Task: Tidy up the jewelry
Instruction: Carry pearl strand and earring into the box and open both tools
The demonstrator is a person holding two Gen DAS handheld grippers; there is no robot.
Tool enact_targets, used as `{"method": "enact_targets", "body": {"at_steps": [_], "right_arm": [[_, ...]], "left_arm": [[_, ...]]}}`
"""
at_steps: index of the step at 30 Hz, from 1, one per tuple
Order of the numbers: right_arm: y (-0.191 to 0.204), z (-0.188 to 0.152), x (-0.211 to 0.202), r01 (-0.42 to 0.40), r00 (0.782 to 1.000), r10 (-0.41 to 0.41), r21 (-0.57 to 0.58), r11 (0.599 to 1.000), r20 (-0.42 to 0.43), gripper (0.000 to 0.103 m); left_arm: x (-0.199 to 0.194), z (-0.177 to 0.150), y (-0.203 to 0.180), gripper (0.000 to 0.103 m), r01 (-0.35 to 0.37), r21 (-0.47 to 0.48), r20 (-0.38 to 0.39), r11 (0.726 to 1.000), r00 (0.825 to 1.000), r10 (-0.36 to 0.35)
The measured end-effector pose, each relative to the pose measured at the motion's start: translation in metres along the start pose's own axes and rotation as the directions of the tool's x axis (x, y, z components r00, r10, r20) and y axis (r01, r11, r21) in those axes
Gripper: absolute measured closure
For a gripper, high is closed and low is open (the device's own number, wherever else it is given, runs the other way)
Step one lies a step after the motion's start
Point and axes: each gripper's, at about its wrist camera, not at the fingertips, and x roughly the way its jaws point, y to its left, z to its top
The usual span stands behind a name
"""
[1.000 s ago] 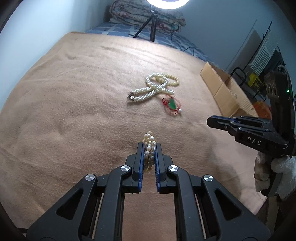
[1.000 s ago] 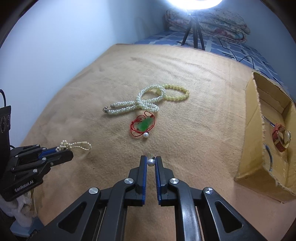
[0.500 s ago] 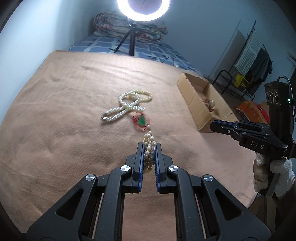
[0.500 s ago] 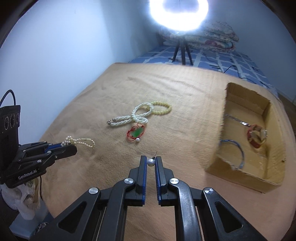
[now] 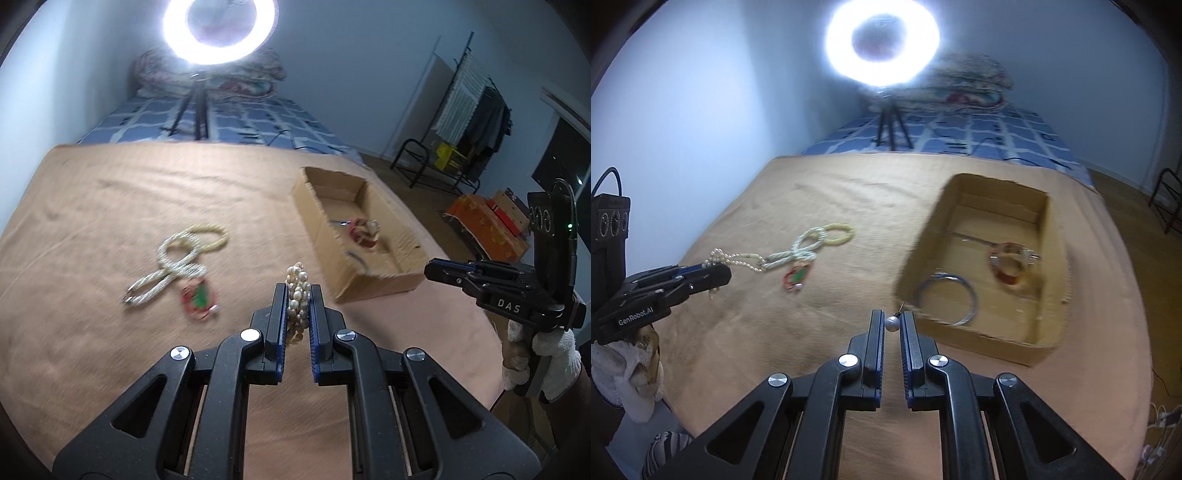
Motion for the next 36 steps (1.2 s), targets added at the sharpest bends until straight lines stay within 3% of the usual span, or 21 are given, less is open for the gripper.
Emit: {"method": "enact_targets", "body": {"at_steps": [19,36], "right_arm": [[-0.079,0.006,0.005,0.084,0.996,-0.084,0.077,0.993,0.004,0.097],[-0.106,0.005,0.047,0.115,0.992,-0.109,0.109,0.987,-0.060,0.097]], "left_arm": [[0.087,0.049,-0.089,0.095,0.111,0.102,-0.039,0.989,0.993,-0.107],[0.158,0.041,-0.093,0.095,0.065,0.093,-0.156,0.994,0.986,-0.050]]}}
